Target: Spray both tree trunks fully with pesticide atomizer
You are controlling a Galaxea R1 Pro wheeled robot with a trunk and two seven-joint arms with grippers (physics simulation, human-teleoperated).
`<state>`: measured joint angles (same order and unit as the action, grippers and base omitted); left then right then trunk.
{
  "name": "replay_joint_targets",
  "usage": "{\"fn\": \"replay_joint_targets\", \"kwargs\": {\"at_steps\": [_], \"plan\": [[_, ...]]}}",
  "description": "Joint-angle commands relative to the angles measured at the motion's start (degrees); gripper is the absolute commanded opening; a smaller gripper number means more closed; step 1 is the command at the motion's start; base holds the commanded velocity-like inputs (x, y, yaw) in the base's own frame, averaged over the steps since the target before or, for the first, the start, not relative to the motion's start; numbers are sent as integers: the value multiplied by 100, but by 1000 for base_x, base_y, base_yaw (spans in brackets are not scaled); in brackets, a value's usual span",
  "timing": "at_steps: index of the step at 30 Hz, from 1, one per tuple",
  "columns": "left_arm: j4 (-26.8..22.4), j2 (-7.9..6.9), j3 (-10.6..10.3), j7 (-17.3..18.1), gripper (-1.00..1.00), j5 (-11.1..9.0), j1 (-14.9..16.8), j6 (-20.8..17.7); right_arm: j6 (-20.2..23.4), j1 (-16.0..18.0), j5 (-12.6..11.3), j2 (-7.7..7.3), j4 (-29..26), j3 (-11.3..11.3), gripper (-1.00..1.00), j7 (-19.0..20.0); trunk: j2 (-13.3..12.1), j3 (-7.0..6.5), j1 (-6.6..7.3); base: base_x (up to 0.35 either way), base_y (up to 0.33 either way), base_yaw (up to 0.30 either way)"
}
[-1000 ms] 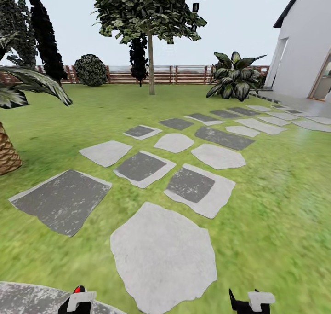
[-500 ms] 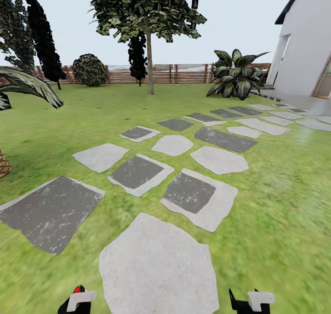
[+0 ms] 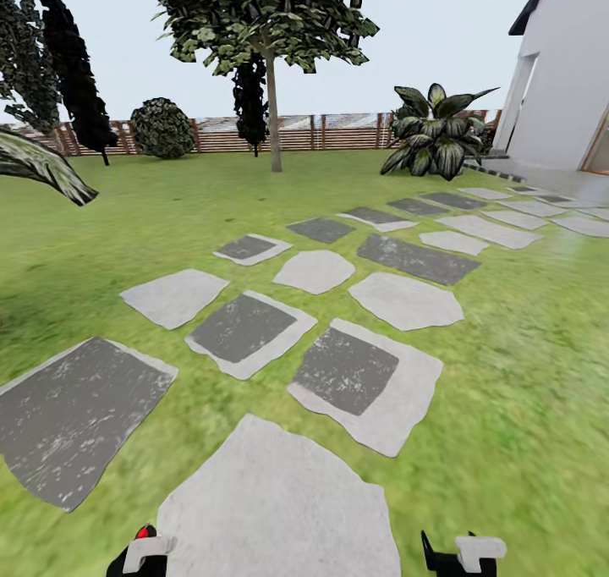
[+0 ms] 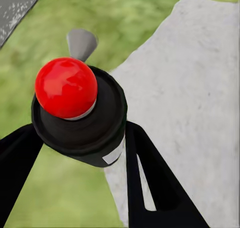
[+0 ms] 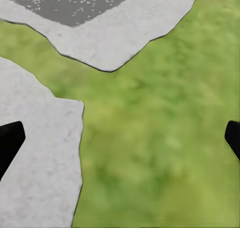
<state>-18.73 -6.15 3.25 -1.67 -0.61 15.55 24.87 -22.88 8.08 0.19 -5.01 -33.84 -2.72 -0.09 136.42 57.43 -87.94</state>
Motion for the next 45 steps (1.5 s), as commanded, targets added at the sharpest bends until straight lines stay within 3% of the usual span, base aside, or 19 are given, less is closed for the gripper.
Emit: {"fn": "replay_joint_targets", "kwargs": {"at_steps": [1, 45], "plan": [[0, 0, 0, 0, -100, 0, 0, 0, 0, -1, 0, 0, 0, 0, 100, 0, 0, 0, 0, 338, -90, 0], [-8, 0, 0, 0, -100, -4, 0, 0, -6, 1, -2, 0, -9, 0, 100, 0, 0, 0, 0, 337, -90, 0]]}}
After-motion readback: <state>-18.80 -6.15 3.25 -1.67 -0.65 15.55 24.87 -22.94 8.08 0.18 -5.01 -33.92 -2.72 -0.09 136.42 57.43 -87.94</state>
